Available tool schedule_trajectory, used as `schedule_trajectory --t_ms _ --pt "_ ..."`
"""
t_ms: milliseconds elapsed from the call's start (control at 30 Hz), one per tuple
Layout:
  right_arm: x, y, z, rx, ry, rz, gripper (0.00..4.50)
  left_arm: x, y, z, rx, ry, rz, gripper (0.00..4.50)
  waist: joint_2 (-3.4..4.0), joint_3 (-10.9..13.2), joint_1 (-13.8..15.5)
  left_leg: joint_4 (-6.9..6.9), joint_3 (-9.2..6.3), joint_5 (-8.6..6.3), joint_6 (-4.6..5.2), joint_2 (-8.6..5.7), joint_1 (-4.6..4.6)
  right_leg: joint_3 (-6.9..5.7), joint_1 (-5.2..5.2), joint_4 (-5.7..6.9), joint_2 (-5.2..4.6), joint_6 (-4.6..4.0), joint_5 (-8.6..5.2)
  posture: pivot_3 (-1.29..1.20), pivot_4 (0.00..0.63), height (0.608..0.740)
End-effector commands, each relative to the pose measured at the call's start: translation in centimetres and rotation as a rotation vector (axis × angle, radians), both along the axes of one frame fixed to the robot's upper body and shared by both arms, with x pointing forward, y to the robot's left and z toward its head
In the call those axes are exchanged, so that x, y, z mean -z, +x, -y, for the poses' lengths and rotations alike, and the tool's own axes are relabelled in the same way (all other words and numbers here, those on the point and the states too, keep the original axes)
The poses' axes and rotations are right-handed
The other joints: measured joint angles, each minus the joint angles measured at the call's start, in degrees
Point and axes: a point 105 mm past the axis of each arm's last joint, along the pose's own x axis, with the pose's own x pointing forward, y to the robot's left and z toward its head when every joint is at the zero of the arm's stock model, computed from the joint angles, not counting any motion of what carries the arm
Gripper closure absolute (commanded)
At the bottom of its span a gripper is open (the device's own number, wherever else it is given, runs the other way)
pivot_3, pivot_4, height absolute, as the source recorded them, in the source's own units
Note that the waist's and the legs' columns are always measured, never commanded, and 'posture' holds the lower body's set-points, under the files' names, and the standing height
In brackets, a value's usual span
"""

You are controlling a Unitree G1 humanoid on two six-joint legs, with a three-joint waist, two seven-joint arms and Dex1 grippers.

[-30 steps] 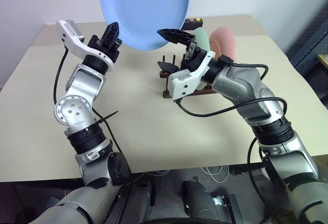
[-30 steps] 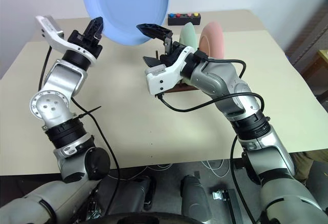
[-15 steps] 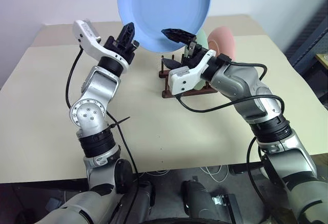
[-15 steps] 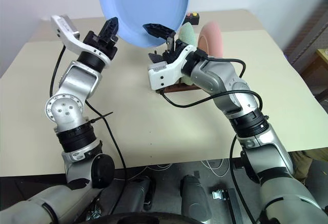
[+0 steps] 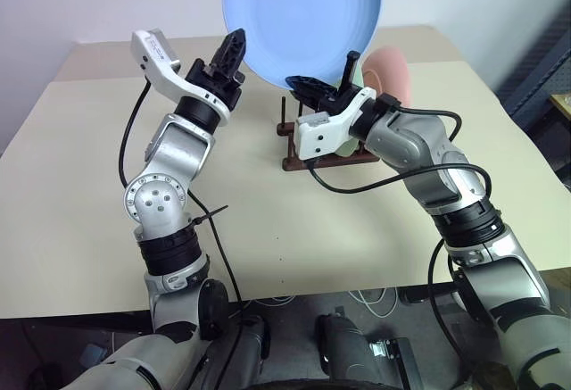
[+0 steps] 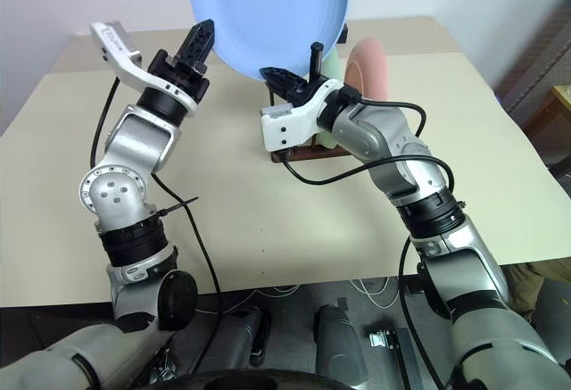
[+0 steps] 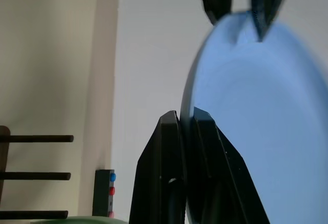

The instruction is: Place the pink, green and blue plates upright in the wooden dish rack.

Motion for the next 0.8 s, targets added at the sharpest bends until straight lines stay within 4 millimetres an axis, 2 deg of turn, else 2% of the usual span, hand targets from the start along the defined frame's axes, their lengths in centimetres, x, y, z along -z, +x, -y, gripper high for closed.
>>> schedule_trajectory --t_ms 33,100,200,300,367,433,567,600,633,800 --pt "-2.4 -0.5 0.0 -0.013 0.047 0.073 4.50 -1.1 -0.7 0.5 0.035 0.012 0.060 1.04 0.00 0.00 0.00 0.00 0.00 0.00 0.00 0.00 0.00 0.00 0.00 0.00 0.00 0.00 0.00 0.00 0.150 0.740" --pt "-2.4 -0.4 0.2 -0.005 0.051 0.073 4.50 -1.4 -0.9 0.4 0.055 0.005 0.077 0.12 0.00 0.00 -0.05 0.00 0.00 0.00 0.00 0.00 0.00 0.00 0.00 0.00 0.00 0.00 0.00 0.00 0.150 0.740" --pt "-3.1 -0.3 0.6 0.006 0.081 0.081 4.50 -1.7 -1.6 -0.5 0.146 -0.075 0.109 0.05 0.00 0.00 -0.03 -0.01 0.00 0.01 -0.01 0.01 0.00 0.00 0.00 0.00 0.01 0.00 0.00 0.00 0.150 0.740" --pt "-4.6 -0.1 1.4 0.019 0.196 0.078 4.50 -0.6 -2.1 -2.6 0.202 -0.126 0.136 0.05 0.02 0.00 -0.25 -0.02 0.00 0.01 -0.01 0.01 0.01 0.01 0.00 0.00 0.00 -0.01 0.00 0.00 0.150 0.740" --pt "-6.5 -0.3 1.9 0.006 0.299 0.091 4.50 1.2 -3.4 -3.6 0.289 -0.050 0.158 0.05 0.03 0.00 -0.52 -0.07 0.00 0.02 -0.04 0.02 0.05 0.03 -0.01 0.01 0.02 -0.02 0.00 0.00 0.150 0.740" --pt "-8.0 -0.9 2.1 -0.026 0.364 0.113 4.50 2.9 -3.4 -4.8 0.261 0.086 0.141 0.05 0.07 0.02 -0.66 -0.15 0.08 0.04 -0.05 0.07 0.05 0.11 -0.10 0.03 0.07 -0.06 0.02 0.00 0.150 0.740" --pt "-10.7 -1.9 1.9 -0.210 0.689 -0.072 4.50 4.4 -2.1 -6.5 0.184 0.300 0.105 0.05 0.05 0.03 -0.09 -0.26 -0.03 0.05 -0.06 0.08 0.05 0.05 -0.06 -0.04 0.09 -0.14 0.06 0.00 0.150 0.740" --pt "-11.0 -2.0 1.9 -0.245 0.749 -0.125 4.50 4.5 -1.8 -6.7 0.174 0.315 0.105 0.05 0.06 0.02 -0.03 -0.32 -0.05 0.05 -0.06 0.07 0.06 0.04 -0.04 -0.09 0.07 -0.16 0.07 0.00 0.150 0.740" --pt "-11.5 -2.8 1.4 -0.357 0.831 -0.218 4.50 4.3 -1.5 -7.2 0.147 0.343 0.113 0.05 0.05 0.02 0.05 -0.35 -0.06 0.05 -0.06 0.05 0.09 0.04 -0.01 -0.11 0.05 -0.18 0.08 0.00 0.150 0.740" --pt "-14.1 -5.3 1.4 -0.686 1.080 -0.462 4.50 4.2 -1.0 -8.0 0.130 0.391 0.125 0.05 0.06 0.03 -0.26 -0.63 -0.12 0.04 -0.04 0.05 0.09 0.04 -0.16 -0.15 0.03 -0.20 0.11 0.00 0.150 0.740"
